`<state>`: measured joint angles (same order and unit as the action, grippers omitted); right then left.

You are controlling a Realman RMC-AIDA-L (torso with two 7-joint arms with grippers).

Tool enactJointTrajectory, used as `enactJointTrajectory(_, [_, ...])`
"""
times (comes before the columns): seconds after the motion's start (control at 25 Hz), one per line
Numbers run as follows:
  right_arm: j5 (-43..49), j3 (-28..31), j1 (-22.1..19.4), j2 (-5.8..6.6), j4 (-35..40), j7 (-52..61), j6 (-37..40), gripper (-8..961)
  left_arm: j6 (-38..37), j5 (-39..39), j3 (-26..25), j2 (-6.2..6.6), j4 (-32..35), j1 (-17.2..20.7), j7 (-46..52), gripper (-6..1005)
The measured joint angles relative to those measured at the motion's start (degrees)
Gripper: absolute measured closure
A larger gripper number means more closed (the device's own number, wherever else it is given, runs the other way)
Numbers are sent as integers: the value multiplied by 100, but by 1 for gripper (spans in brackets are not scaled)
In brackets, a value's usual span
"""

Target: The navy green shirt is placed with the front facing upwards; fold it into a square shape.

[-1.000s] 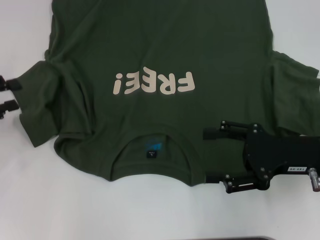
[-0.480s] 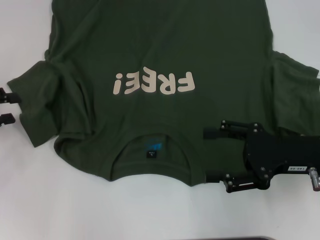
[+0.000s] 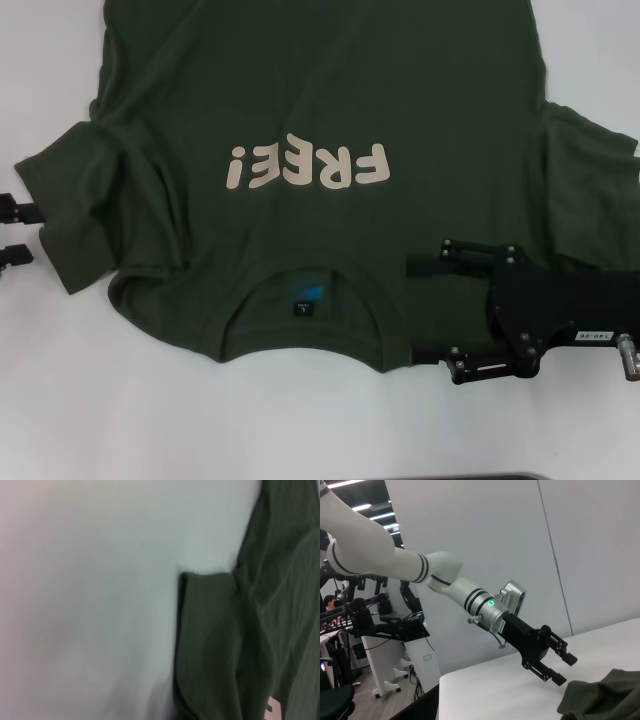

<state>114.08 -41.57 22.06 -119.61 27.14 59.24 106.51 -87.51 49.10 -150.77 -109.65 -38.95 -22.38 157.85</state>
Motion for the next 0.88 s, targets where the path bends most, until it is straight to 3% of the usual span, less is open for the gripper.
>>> enactJointTrajectory(0.2, [0,0,0,0,2,0,-8,40,82,-29,29,-78,9,-26,24,422])
enactJointTrajectory(0.88, [0,0,-8,9,2,0,-9,40,422,-41,52,-126,300,-128,-11,423])
